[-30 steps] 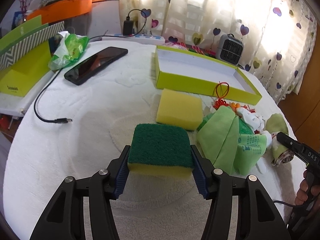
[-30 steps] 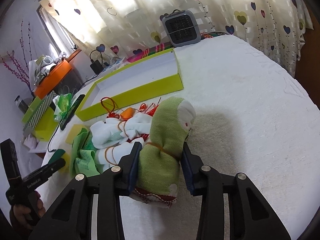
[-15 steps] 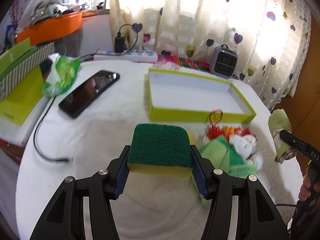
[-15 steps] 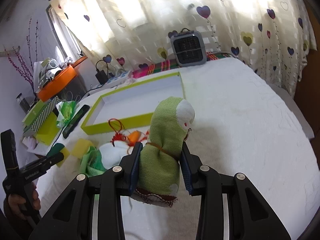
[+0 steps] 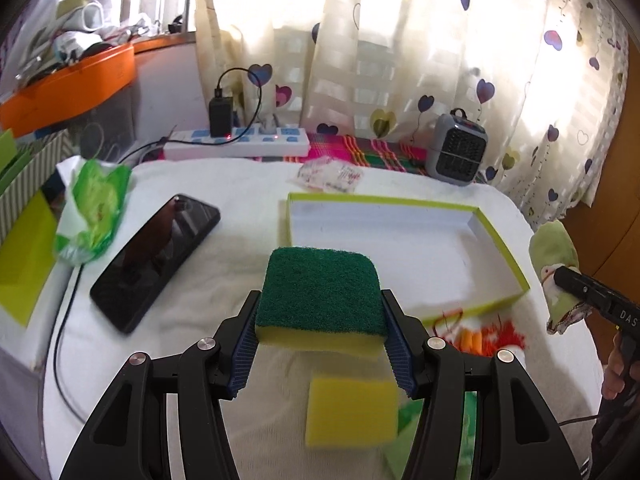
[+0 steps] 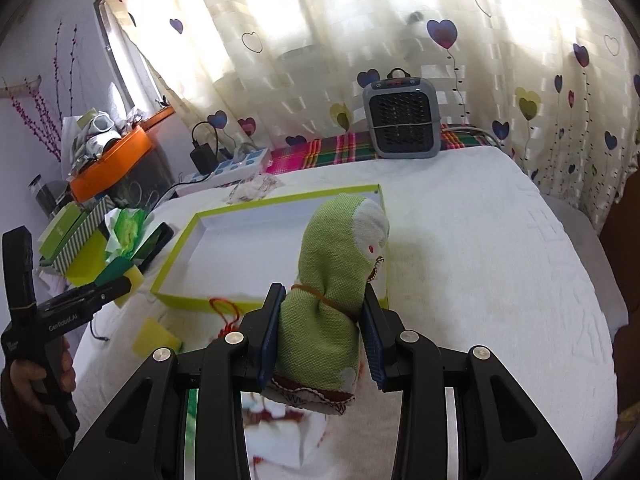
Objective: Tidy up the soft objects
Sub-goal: 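Carry the rolled towel and sponge into the lime-green box with both grippers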
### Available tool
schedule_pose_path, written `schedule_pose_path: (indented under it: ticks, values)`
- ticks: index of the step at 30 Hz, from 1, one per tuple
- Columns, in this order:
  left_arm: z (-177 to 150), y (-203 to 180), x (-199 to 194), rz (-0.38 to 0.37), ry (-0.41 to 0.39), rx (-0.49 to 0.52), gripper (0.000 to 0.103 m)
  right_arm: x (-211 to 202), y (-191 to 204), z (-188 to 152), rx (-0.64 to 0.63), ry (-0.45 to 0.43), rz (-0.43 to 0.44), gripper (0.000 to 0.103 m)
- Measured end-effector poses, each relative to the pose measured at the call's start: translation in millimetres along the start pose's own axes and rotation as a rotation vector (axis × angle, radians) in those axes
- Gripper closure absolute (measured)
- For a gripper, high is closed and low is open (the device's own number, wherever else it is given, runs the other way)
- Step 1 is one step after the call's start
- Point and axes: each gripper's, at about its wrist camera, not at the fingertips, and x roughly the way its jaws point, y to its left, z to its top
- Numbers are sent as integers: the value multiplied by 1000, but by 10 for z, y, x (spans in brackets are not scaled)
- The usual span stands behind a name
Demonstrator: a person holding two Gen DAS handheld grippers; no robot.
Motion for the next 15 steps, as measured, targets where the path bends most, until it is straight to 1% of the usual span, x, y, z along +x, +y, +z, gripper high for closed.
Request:
schedule_pose_path:
  ticks: [5,10,15]
  values:
    - [180,-30,244,-9,24,0,47,222,12,197,-42,37,-4,65]
    - [328,-103,507,-6,54,26,47,486,15,337,-95,79,-47,65]
    - [410,-154,771,16,78,49,47,705,-20,424,-117,122,-64,65]
